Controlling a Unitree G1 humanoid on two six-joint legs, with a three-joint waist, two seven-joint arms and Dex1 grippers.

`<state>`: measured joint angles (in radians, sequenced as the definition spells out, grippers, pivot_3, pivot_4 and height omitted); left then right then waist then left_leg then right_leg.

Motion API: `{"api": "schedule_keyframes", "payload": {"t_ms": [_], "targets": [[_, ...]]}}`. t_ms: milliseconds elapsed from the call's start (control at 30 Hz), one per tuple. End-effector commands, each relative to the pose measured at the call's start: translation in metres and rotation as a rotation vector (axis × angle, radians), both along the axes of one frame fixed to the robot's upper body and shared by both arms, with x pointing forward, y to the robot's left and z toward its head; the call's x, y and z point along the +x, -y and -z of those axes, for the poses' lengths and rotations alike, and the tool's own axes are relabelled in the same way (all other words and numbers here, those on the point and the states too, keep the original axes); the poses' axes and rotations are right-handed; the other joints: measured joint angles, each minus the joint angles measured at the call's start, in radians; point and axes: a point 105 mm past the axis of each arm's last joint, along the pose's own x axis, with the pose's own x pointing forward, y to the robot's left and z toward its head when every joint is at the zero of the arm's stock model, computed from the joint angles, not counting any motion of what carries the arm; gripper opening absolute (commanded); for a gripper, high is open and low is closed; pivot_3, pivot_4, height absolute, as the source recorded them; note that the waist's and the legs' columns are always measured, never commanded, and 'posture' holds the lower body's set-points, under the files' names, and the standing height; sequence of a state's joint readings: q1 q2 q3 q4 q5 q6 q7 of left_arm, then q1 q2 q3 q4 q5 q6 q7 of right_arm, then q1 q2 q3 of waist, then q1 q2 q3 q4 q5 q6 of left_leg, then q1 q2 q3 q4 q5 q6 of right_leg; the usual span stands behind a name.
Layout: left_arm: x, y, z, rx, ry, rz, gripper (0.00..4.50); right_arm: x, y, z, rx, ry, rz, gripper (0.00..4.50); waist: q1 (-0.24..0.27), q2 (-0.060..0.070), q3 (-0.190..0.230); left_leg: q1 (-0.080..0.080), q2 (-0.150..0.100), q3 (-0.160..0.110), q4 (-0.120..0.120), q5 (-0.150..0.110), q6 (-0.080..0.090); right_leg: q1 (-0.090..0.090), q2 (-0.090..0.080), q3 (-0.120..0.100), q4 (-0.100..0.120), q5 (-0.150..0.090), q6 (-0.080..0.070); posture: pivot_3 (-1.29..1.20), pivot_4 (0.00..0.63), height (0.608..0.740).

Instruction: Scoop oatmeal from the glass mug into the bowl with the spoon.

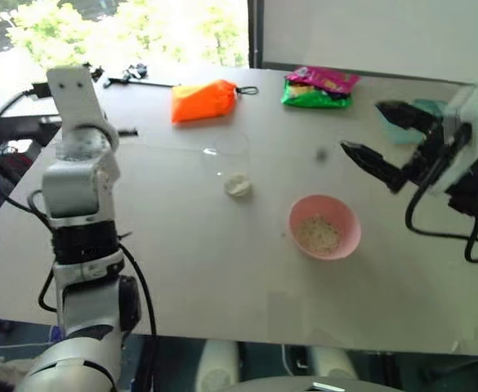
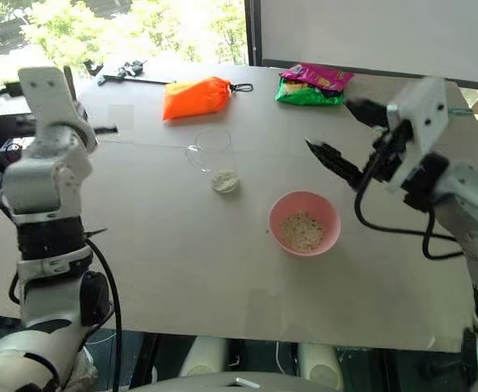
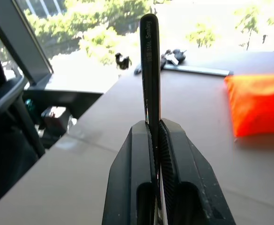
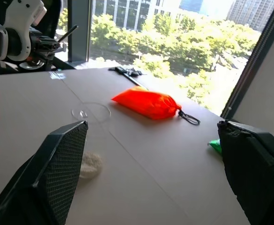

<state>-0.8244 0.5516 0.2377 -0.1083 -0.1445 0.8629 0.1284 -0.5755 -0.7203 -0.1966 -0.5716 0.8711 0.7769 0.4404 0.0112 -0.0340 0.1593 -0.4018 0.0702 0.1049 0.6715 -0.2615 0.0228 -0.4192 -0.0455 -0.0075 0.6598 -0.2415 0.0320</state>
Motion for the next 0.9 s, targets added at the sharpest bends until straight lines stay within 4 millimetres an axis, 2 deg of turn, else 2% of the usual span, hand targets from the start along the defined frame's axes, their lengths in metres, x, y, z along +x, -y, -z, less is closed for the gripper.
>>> {"api": "schedule_keyframes", "payload": {"t_ms": [33, 100, 167, 267, 333, 567, 800, 900], "targets": [[-0.016, 0.062, -0.036, 0.235, 0.176, 0.317, 0.04, 0.011, -0.025, -0.013, 0.066, -0.099, -0.066, 4.5, 0.004, 0.0, 0.0, 0.0, 0.0, 0.001, 0.0, 0.0, 0.0, 0.0, 0.0, 0.0, -0.001, 0.0, 0.0, 0.0, 0.15, 0.74], [-0.025, 0.086, -0.036, 0.347, 0.217, 0.46, 0.04, 0.014, -0.039, -0.022, 0.103, -0.146, -0.119, 4.5, 0.001, 0.001, 0.0, -0.001, 0.001, 0.003, -0.001, 0.0, 0.0, -0.001, -0.001, 0.0, -0.001, 0.0, 0.0, 0.0, 0.15, 0.74], [-0.031, 0.098, -0.033, 0.406, 0.245, 0.538, 0.04, 0.019, -0.048, -0.032, 0.162, -0.207, -0.155, 4.5, 0.004, 0.001, 0.0, -0.002, 0.001, 0.004, -0.001, 0.0, 0.0, -0.003, -0.001, 0.0, 0.0, 0.0, 0.0, 0.0, 0.15, 0.74], [-0.039, 0.116, -0.028, 0.464, 0.28, 0.656, 0.04, 0.028, -0.059, -0.046, 0.291, -0.331, -0.209, 4.5, -0.001, 0.001, 0.0, -0.014, 0.002, 0.003, 0.001, 0.0, 0.0, -0.015, 0.0, -0.001, 0.002, 0.0, 0.0, 0.0, 0.15, 0.74], [-0.045, 0.126, -0.022, 0.499, 0.292, 0.726, 0.04, 0.027, -0.066, -0.051, 0.337, -0.378, -0.249, 4.5, -0.001, 0.001, 0.0, -0.015, 0.002, 0.004, 0.002, 0.0, 0.0, -0.016, 0.0, -0.001, 0.003, 0.0, 0.0, 0.0, 0.15, 0.74], [-0.067, 0.161, -0.008, 0.548, 0.322, 0.94, 0.04, 0.031, -0.075, -0.053, 0.453, -0.492, -0.278, 4.5, 0.001, 0.001, 0.0, -0.018, 0.002, 0.004, 0.001, 0.0, 0.001, -0.016, 0.0, -0.001, 0.0, 0.0, 0.0, 0.0, 0.15, 0.74], [-0.077, 0.174, -0.004, 0.588, 0.314, 1.053, 0.04, 0.032, -0.076, -0.049, 0.452, -0.514, -0.265, 4.5, -0.006, 0.001, 0.0, -0.017, 0.002, 0.003, 0.001, 0.0, 0.001, -0.017, 0.001, -0.001, 0.001, 0.0, 0.0, 0.0, 0.15, 0.74], [-0.08, 0.18, 0.0, 0.608, 0.312, 1.082, 0.0, 0.032, -0.075, -0.05, 0.452, -0.509, -0.267, 3.64, -0.01, 0.001, 0.0, -0.017, 0.002, 0.003, 0.001, 0.0, 0.001, -0.017, 0.001, -0.001, 0.001, 0.0, 0.0, 0.0, 0.15, 0.74]]}}
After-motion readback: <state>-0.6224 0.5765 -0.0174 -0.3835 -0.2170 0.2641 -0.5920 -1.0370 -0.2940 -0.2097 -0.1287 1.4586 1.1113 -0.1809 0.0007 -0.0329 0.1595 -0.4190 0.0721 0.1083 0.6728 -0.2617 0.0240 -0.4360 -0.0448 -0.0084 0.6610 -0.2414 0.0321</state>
